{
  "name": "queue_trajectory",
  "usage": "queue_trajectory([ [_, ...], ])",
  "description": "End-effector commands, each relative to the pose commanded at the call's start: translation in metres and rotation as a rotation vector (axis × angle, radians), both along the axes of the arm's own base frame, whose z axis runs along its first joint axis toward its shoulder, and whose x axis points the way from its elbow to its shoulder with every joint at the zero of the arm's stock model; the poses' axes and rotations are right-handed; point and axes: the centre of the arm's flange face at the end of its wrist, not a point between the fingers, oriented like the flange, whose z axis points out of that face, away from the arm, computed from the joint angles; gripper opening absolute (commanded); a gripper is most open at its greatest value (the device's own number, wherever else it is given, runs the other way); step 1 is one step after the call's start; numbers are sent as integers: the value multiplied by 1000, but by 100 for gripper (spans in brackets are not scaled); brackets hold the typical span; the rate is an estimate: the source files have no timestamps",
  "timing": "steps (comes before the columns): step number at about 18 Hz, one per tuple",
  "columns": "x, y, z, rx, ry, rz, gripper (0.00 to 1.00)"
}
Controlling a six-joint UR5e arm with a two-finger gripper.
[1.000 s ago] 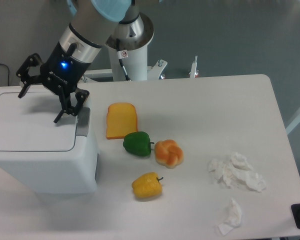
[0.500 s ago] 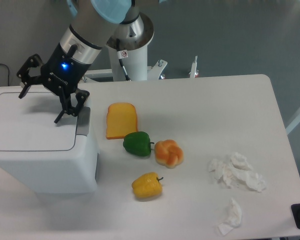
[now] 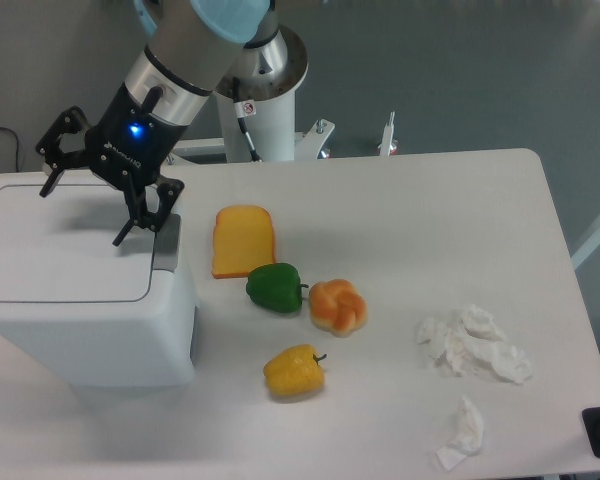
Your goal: Close the trash can
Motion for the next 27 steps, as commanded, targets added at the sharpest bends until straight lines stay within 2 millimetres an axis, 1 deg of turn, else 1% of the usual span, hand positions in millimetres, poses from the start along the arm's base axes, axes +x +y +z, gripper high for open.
queue_trajectory([
  [3, -3, -1, 0, 0, 7, 3, 100],
  [4, -12, -4, 5, 10, 18, 17, 100],
  [6, -50, -17, 28, 44, 62, 80, 100],
  [7, -64, -24, 35, 58, 83, 98, 100],
  [10, -89, -35, 44, 72, 100, 139, 100],
  [13, -130, -59, 61, 90, 137, 218, 100],
  [16, -154, -75, 71, 66, 233, 262, 100],
  [17, -160, -82, 76, 46, 289, 270, 100],
  [18, -165, -86, 76, 26, 345, 260, 100],
  [23, -183, -103, 73, -47, 558, 165, 100],
  [27, -187, -115, 72, -143, 707, 94, 100],
])
